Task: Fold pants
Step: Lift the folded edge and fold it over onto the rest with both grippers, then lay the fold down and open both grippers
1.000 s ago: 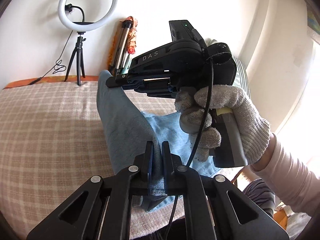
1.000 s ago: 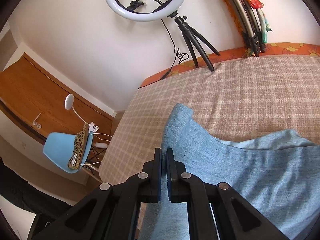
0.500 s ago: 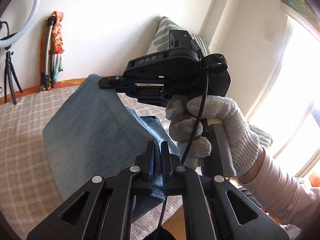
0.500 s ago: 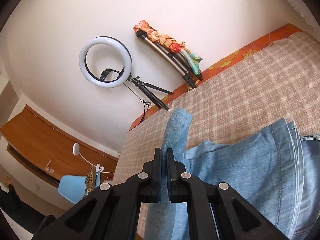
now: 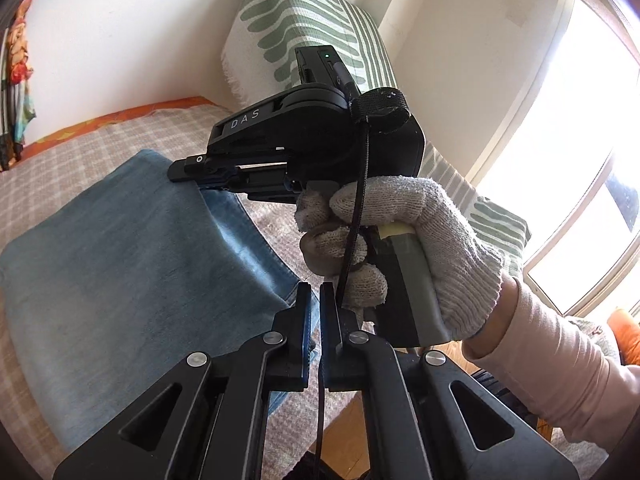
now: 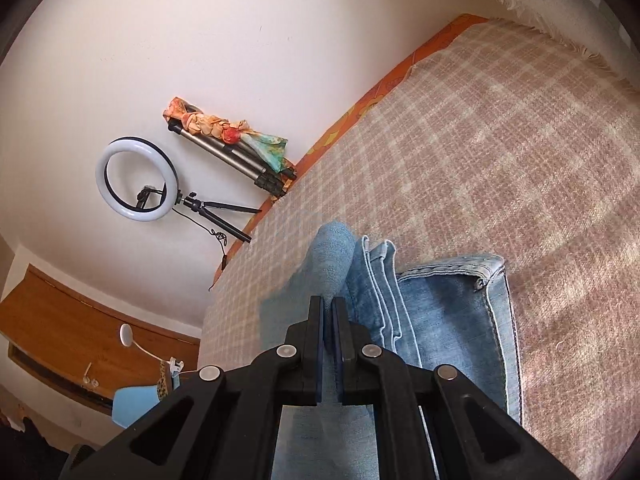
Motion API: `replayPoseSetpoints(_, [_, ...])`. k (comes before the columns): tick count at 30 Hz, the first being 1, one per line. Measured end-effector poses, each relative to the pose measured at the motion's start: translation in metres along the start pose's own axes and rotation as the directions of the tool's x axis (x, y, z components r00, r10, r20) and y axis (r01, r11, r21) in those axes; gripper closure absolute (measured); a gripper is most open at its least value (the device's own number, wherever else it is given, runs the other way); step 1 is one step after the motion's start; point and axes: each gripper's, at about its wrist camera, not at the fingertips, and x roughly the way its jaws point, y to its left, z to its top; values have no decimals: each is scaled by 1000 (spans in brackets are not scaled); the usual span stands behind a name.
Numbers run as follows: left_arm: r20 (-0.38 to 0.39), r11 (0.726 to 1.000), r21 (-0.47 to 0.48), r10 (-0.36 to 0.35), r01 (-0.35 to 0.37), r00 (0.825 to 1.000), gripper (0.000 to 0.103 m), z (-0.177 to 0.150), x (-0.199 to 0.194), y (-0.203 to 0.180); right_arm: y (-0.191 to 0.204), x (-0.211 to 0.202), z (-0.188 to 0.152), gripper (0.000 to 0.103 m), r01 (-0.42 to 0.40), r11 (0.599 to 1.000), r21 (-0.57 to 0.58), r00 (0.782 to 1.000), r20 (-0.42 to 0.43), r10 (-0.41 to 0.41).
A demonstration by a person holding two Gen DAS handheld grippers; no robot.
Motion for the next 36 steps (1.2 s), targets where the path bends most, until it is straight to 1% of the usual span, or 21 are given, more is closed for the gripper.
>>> replayPoseSetpoints(4, [-8, 998, 6, 66, -66, 998, 100, -14, -26, 12, -14, 8, 1, 101, 10, 1000, 5, 1000, -19, -10])
replayPoseSetpoints(7, [2, 990, -9, 142, -142, 990, 100, -30, -49, 35, -19, 10, -1, 95, 0, 1000, 5, 999, -40, 0])
replayPoseSetpoints(8, [2, 987, -24, 160, -160, 987, 100, -36, -57, 44, -20, 9, -2, 87, -4, 1000, 6, 999, -47, 4])
replayPoseSetpoints(9, [1, 984, -40, 176, -176, 984, 100, -40, -60, 51, -21, 7, -3, 72, -5, 1000, 5, 998, -55, 6])
replayPoseSetpoints(10, [-2, 980, -55, 190, -190, 982, 100, -44, -64, 61, -21, 6, -5, 68, -4, 1000, -2, 998, -62, 4])
replayPoseSetpoints(11, [-7, 978, -66, 197, -197, 980, 100, -50, -66, 67, -20, 4, -7, 66, 1, 1000, -16, 998, -66, -2])
replayPoseSetpoints(12, [-16, 976, -73, 204, -205, 979, 100, -55, -67, 74, -17, 3, -9, 66, 12, 999, -36, 998, -62, -14])
replayPoseSetpoints(14, [-27, 970, -81, 226, -227, 974, 100, -65, -65, 82, -10, 3, -12, 67, 61, 995, -85, 997, -45, -65])
replayPoseSetpoints(15, [-34, 970, -91, 225, -227, 974, 100, -67, -64, 87, -5, 4, -13, 69, 87, 990, -107, 995, -38, -92])
replayPoseSetpoints(17, [-33, 969, -108, 222, -224, 974, 100, -74, -63, 91, 10, 6, -19, 72, 148, 972, -181, 988, -17, -153])
replayPoseSetpoints(18, [-26, 968, -111, 224, -225, 974, 100, -76, -63, 92, 18, 8, -23, 74, 163, 961, -222, 986, -9, -169])
replayPoseSetpoints(20, [-5, 968, -113, 226, -225, 974, 100, -77, -64, 92, 34, 14, -29, 75, 197, 937, -289, 979, 4, -205])
replayPoseSetpoints(21, [2, 968, -116, 225, -223, 974, 100, -77, -65, 91, 36, 18, -31, 79, 215, 929, -303, 975, 5, -224])
replayPoseSetpoints(23, [16, 966, -127, 227, -224, 974, 100, -78, -67, 93, 35, 23, -34, 95, 228, 927, -296, 971, -1, -239])
replayPoseSetpoints(24, [21, 965, -131, 229, -225, 973, 100, -78, -70, 94, 35, 23, -34, 98, 241, 926, -291, 969, 13, -248])
replayPoseSetpoints(27, [35, 963, -144, 236, -229, 971, 100, -77, -78, 98, 44, 10, -37, 101, 248, 925, -289, 968, 52, -244])
replayPoseSetpoints(30, [55, 966, -138, 229, -220, 972, 100, -72, -84, 97, 53, -14, -36, 102, 265, 915, -303, 964, 106, -244])
replayPoseSetpoints(32, [50, 968, -108, 233, -226, 971, 100, -69, -80, 93, 49, -23, -31, 102, 314, 900, -302, 949, 132, -287])
replayPoseSetpoints(33, [40, 970, -92, 229, -225, 973, 100, -69, -76, 91, 44, -23, -28, 102, 331, 899, -286, 943, 140, -302])
replayPoseSetpoints(35, [12, 973, -65, 224, -223, 974, 100, -70, -64, 88, 31, -19, -24, 102, 361, 895, -262, 932, 122, -340])
replayPoseSetpoints(36, [0, 973, -60, 221, -221, 975, 100, -73, -59, 88, 26, -17, -22, 102, 364, 896, -257, 931, 112, -346])
